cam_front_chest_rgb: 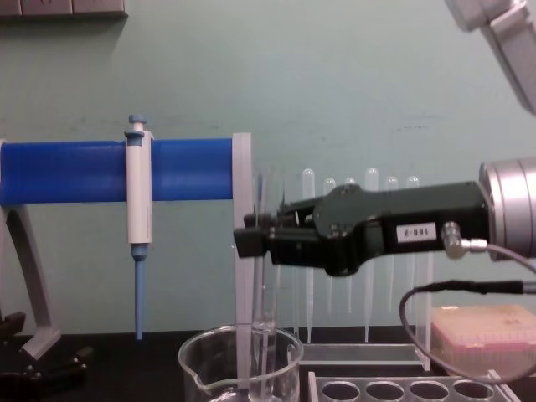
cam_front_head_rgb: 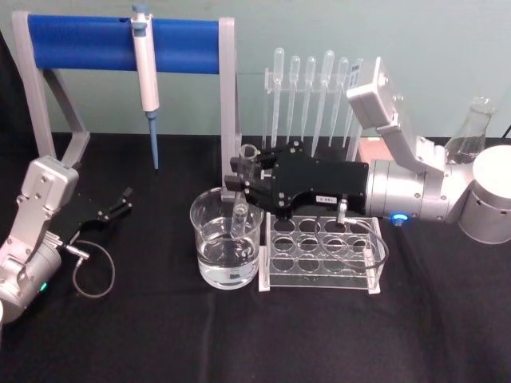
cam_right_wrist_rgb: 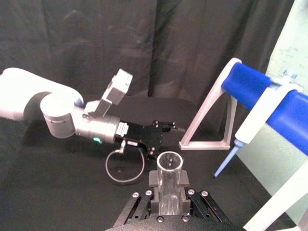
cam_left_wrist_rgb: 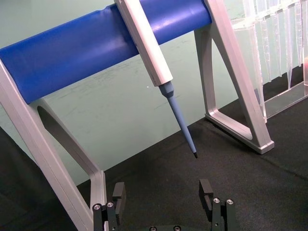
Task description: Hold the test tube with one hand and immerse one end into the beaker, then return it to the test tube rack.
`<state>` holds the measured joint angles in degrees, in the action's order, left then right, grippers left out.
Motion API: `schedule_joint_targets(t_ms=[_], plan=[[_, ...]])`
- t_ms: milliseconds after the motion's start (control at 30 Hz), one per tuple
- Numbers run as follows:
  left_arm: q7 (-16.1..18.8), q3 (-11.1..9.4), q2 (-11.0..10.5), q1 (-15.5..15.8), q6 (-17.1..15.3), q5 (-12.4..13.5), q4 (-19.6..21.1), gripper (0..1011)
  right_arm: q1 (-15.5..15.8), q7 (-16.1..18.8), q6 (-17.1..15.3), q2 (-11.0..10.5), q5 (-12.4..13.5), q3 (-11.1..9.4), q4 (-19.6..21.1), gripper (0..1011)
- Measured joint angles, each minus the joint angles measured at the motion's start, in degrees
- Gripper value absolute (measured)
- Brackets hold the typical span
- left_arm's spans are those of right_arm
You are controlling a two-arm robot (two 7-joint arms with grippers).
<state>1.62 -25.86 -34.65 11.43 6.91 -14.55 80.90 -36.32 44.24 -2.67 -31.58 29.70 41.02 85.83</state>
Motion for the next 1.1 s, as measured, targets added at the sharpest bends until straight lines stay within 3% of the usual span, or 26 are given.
schedule_joint_targets(t_ms=[667, 1100], plan=[[0.0, 0.0, 0.0, 0.0, 0.0, 0.0, 0.0, 1000, 1.7, 0.3, 4.4, 3.5, -4.2, 0.4, -5.4, 238], [0.0, 0.0, 0.0, 0.0, 0.0, 0.0, 0.0, 1000, 2.9, 0.1, 5.1, 4.6, -5.3, 0.0, -7.1, 238]])
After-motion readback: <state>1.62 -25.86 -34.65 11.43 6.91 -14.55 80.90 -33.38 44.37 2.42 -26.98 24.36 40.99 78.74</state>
